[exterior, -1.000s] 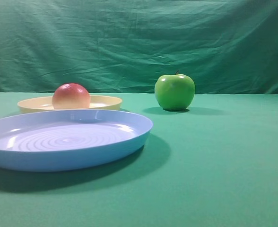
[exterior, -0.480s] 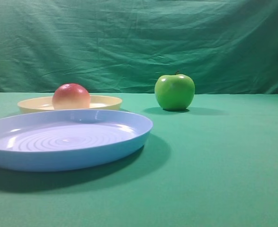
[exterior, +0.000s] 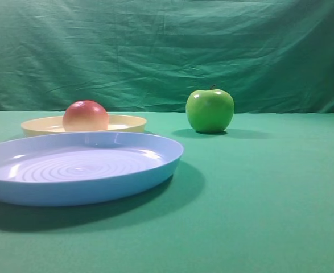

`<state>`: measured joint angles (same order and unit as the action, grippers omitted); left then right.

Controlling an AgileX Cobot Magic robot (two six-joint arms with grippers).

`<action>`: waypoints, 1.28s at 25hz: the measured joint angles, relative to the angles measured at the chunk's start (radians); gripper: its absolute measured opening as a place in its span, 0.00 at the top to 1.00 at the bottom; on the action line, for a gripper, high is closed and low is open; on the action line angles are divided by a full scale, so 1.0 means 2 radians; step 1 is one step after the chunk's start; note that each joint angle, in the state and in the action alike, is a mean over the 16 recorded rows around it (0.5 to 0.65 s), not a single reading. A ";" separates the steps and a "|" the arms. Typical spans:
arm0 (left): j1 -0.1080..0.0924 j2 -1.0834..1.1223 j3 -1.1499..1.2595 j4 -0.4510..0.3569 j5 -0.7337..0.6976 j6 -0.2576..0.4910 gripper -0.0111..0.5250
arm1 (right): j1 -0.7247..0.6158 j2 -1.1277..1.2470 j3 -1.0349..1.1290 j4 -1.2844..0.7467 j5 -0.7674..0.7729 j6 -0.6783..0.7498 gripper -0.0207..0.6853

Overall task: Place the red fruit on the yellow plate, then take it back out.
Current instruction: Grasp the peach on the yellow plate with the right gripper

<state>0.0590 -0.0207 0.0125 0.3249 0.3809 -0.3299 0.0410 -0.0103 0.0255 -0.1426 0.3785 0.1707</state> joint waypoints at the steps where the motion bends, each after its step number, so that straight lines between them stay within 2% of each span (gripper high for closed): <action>1: 0.000 0.000 0.000 0.000 0.000 0.000 0.98 | 0.000 0.000 0.000 0.000 -0.001 0.000 0.97; 9: 0.000 0.000 0.000 0.000 0.000 0.000 0.98 | 0.001 0.010 -0.015 0.000 -0.016 0.000 0.97; 15: 0.000 0.000 0.000 0.000 0.000 0.000 0.98 | 0.017 0.053 -0.085 0.000 -0.010 -0.005 0.97; 26: 0.000 0.000 0.000 0.000 0.000 0.000 0.98 | 0.113 0.234 -0.326 0.002 0.132 -0.035 0.97; 32: 0.000 0.000 0.000 0.000 0.000 0.000 0.98 | 0.170 0.339 -0.415 0.013 0.195 -0.055 0.97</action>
<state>0.0590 -0.0207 0.0125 0.3249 0.3809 -0.3299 0.3803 0.6684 -0.8039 -0.1166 0.7682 0.0612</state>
